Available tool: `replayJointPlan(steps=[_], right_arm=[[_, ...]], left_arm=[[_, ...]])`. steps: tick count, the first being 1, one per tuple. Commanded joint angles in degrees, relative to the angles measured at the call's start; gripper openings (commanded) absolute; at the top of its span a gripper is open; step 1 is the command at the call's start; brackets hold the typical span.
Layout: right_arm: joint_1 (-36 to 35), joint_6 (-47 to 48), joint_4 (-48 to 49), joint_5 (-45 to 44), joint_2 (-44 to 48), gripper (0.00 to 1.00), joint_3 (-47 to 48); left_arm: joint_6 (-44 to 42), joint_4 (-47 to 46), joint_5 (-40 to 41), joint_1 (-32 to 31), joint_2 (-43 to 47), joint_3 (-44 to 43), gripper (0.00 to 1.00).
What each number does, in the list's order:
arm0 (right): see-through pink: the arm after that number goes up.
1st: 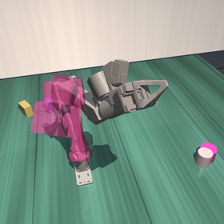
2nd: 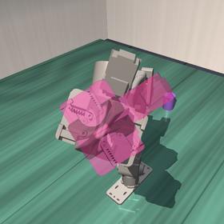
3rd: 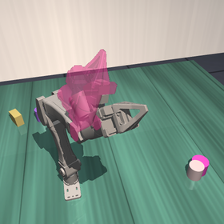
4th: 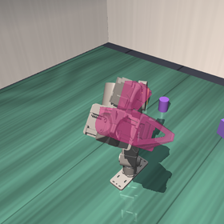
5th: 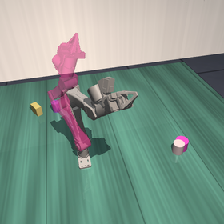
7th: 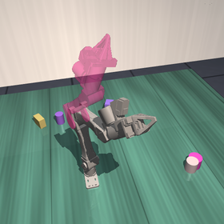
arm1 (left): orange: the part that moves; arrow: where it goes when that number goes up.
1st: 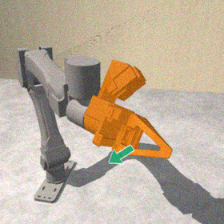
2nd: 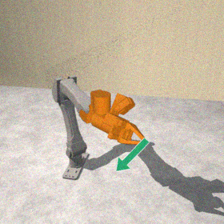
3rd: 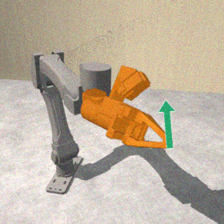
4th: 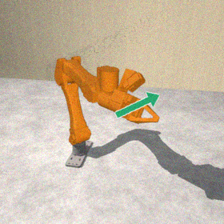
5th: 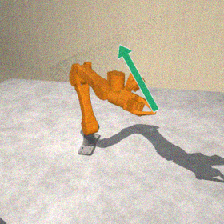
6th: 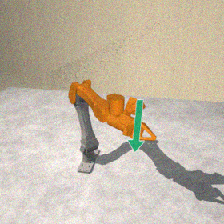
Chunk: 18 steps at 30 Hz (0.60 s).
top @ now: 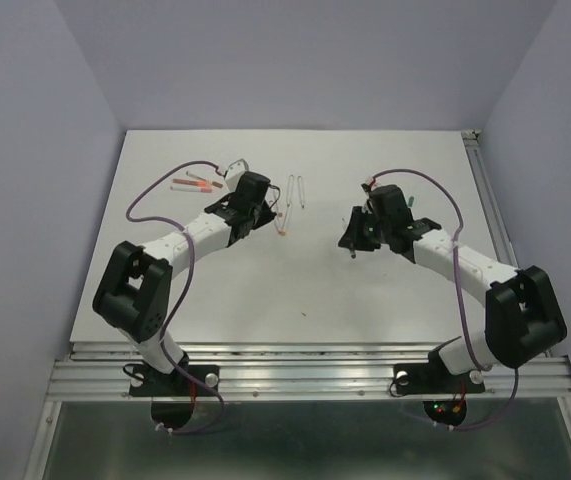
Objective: Open the pen caps
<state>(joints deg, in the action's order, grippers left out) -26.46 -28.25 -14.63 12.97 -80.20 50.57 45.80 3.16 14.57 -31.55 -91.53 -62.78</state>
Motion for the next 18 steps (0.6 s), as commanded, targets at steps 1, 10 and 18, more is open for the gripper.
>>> replayJointPlan(steps=[1,10,18], right_arm=[[0.53,0.92,1.53,-5.59,-4.24,0.03,8.13],[0.36,1.27,4.88,0.12,-25.06,0.08,25.69],[-3.16,0.83,3.12,-0.05,-34.93,0.15,32.93]], left_arm=[[-2.03,0.44,-2.09,-1.05,-0.4,-1.12,0.0],[0.34,0.01,-1.65,-3.25,1.17,4.15,0.0],[1.31,0.0,-0.86,-3.78,2.67,5.21,0.0]])
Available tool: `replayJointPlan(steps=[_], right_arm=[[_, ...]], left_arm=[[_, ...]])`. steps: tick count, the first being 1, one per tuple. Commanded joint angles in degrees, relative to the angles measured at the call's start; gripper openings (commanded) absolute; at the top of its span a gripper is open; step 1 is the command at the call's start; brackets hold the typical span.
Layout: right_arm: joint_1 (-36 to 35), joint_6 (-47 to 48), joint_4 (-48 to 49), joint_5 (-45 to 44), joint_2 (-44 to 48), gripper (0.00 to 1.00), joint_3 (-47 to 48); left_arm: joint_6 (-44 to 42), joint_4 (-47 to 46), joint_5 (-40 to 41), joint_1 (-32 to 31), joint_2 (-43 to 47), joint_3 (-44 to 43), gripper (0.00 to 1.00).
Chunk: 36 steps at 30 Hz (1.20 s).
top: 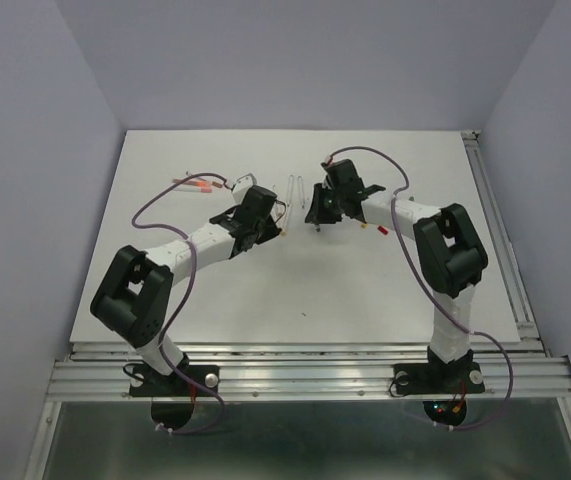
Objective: Open the pen caps
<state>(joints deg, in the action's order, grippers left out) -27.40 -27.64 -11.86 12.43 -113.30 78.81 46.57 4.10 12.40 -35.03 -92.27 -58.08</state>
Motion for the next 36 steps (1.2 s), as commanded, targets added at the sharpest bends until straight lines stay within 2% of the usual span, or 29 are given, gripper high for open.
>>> replayJointPlan(steps=[1,6,8,9,12,18,19,21,22,25,28,33,36], right_arm=[[-3.0,0.04,0.43,-0.55,-2.36,0.17,5.3],[-4.94,-0.92,-0.53,-1.26,-6.14,0.21,8.02],[-5.56,-1.1,-1.58,-2.66,-6.85,0.28,9.17],[-5.82,-1.36,-1.85,-3.28,-6.94,0.38,9.43],[-6.0,-1.8,-1.85,-3.72,-5.72,0.54,8.91],[-6.0,-2.07,-2.73,-7.23,-0.62,0.68,6.45],[-6.0,-2.33,-2.99,-7.94,0.52,0.73,6.1],[-6.0,-3.38,-3.52,-12.06,4.91,0.79,3.74],[-6.0,-3.82,-3.96,-14.51,6.49,0.87,2.85],[-5.48,-5.58,-7.82,-24.97,13.43,1.0,-0.3],[-3.03,-9.97,-11.08,-34.63,21.6,1.0,-6.61],[1.03,-14.02,-14.5,-42.3,34.69,1.0,-14.81],[2.52,-14.37,-16.53,-45.12,38.75,1.0,-17.71]], left_arm=[[0.8,-0.93,1.39,-0.31,3.59,0.6,0.0],[1.33,-0.93,1.4,-0.31,4.47,1.57,0.0],[1.51,-0.93,1.22,-0.48,5.17,2.09,0.0],[1.6,-0.93,1.22,-0.48,5.43,2.36,0.0],[1.77,-1.02,1.83,-0.57,6.49,2.89,0.0],[1.34,-1.02,2.01,-0.92,7.72,2.63,0.0],[1.16,-1.11,2.01,-1.1,7.72,2.36,0.0],[-0.33,-1.2,1.92,-1.62,7.28,0.79,0.0],[-0.86,-1.2,1.75,-1.89,6.93,0.0,0.0],[-2.44,-1.28,1.13,-2.94,5.17,-3.17,0.0],[-4.8,-1.2,-0.27,-4.08,0.88,-7.73,0.0],[-8.42,-1.02,-2.38,-7.76,-7.38,-18.36,0.0],[-10.0,-0.93,-3.79,-9.62,-13.62,-24.94,0.0]])
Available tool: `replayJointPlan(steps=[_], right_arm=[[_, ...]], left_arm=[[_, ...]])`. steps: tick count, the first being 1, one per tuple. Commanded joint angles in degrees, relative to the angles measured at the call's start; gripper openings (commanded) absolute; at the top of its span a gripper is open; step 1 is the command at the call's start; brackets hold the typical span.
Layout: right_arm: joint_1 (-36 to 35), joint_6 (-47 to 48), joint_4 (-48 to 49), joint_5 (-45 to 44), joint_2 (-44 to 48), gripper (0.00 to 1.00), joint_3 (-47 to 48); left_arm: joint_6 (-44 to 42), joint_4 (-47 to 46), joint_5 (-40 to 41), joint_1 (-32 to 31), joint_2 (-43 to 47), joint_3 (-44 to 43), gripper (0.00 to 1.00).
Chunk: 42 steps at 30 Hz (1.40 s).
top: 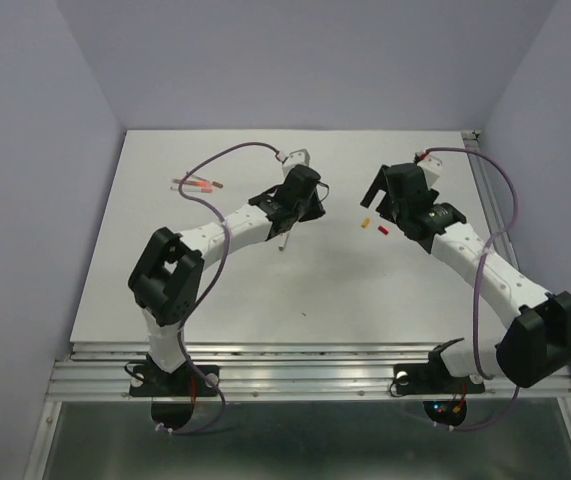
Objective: Open the pen caps
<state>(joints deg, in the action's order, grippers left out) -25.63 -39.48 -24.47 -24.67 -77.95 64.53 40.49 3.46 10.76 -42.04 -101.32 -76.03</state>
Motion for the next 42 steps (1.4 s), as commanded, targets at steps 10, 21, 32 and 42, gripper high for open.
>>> replayJointPlan(steps=[10,21,32,42], right_arm=[[1.81,-0.42,-5.94,-11.63,13.09,1.0,-6.88],[1.9,1.25,-4.97,-10.49,13.44,1.0,-8.02],[1.98,1.78,-4.62,-9.79,13.35,1.0,-8.02],[1.9,4.85,-1.55,-6.45,15.55,1.0,-10.21]], left_arm=[[-5.42,3.91,-2.15,-8.31,-23.9,-27.48,0.0],[-5.86,7.52,-4.26,-9.55,-31.83,-34.8,0.22],[-8.58,8.23,-3.74,-10.25,-26.14,-32.96,0.99],[-9.47,10.07,6.46,-3.94,-6.19,-19.52,0.99]])
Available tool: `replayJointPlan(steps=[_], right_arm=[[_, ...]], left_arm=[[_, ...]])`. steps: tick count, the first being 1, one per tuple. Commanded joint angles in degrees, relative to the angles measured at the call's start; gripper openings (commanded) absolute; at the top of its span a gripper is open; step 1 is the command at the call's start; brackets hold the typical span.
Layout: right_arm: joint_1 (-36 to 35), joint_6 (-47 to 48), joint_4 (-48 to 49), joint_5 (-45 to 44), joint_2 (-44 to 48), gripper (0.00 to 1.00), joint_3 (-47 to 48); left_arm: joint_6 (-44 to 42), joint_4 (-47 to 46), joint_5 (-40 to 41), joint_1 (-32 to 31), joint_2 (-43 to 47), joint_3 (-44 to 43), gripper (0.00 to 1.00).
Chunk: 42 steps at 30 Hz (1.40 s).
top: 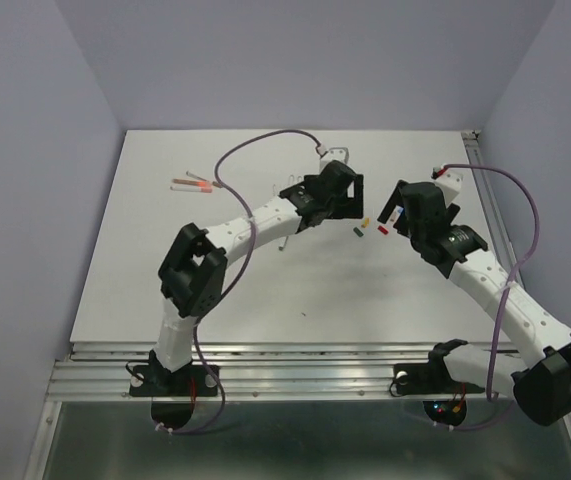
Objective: Open the pen caps
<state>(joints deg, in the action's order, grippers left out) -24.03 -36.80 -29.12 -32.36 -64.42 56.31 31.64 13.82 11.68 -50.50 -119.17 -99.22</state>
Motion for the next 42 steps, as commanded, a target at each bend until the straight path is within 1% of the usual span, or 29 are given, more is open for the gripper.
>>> replayJointPlan(steps=[1,2,4,5,6,8,9,12,13,15,18,20,22,23,24,26,29,34,37,42], right_arm=[[0.3,2.69,3.37,1.59,2.11,1.0,-2.08],[0.3,2.87,3.55,1.68,1.93,1.0,-2.17],[0.3,3.13,3.64,1.51,1.67,1.0,-2.09],[0.3,3.13,3.55,1.25,1.23,1.0,-2.0],[0.3,3.13,3.37,0.98,0.88,1.0,-1.91],[0.39,3.13,3.28,0.89,0.18,1.0,-1.73],[0.3,3.13,3.11,0.72,-0.61,1.0,-1.65],[0.3,3.13,2.93,0.54,-1.93,1.0,-1.47],[0.3,3.13,2.85,0.46,-2.8,1.0,-1.38],[0.3,2.96,2.32,-0.24,-3.95,1.0,-1.21],[0.3,2.7,1.97,-1.65,-5.01,1.0,-1.12],[0.3,2.78,1.79,-1.74,-5.45,1.0,-0.94],[0.3,2.87,1.62,-1.83,-5.71,1.0,-0.77],[0.39,2.78,1.27,-1.92,-5.71,1.0,-0.77],[0.3,2.78,0.83,-2.35,-5.71,1.0,-0.94],[0.39,2.78,0.74,-2.79,-5.28,1.0,-1.21],[0.3,2.78,0.82,-3.32,-5.01,1.0,-1.38],[0.3,2.87,0.74,-3.5,-5.01,1.0,-1.56],[0.3,2.87,0.56,-3.5,-5.36,1.0,-1.65],[0.3,2.87,0.56,-3.76,-5.62,1.0,-1.56]], left_arm=[[0.08,0.23,6.15,5.93,13.08,4.9,0.99],[1.22,0.67,7.2,9.51,14.31,6.13,0.99],[4.91,3.13,8.18,13.56,17.13,8.86,0.99],[5.79,4.01,8.53,17.5,17.92,9.56,0.99],[8.41,6.8,9.05,19.8,18.01,9.66,0.99],[9.84,9.72,9.59,23.5,17.49,8.87,0.99],[11.76,12.43,10.46,27.09,16.53,7.65,0.99],[13.09,15.0,10.47,31.76,13.1,4.4,0.99],[12.84,15.7,10.47,34.22,12.13,3.52,0.99],[12.92,18.24,10.73,37.65,8.18,-0.07,0.99],[12.75,22.11,9.77,41.17,3.1,-5.61,0.99],[12.13,22.12,9.06,42.23,1.41,-7.3,0.99],[12.04,23.09,9.24,43.98,-2.1,-10.02,0.99],[12.39,23.7,9.24,44.61,-2.11,-11.07,0.99],[12.92,25.44,8.89,45.22,-4.03,-13.26,0.99],[13.01,26.08,7.48,46.8,-5.88,-14.33,0.98],[13.71,26.16,8.53,48.21,-6.94,-14.07,0.97],[13.45,24.94,7.04,50.06,-7.39,-12.23,0.95],[12.66,24.76,6.25,51.81,-8.09,-12.22,0.94],[12.22,25.55,6.42,52.43,-10.02,-13.28,0.93]])
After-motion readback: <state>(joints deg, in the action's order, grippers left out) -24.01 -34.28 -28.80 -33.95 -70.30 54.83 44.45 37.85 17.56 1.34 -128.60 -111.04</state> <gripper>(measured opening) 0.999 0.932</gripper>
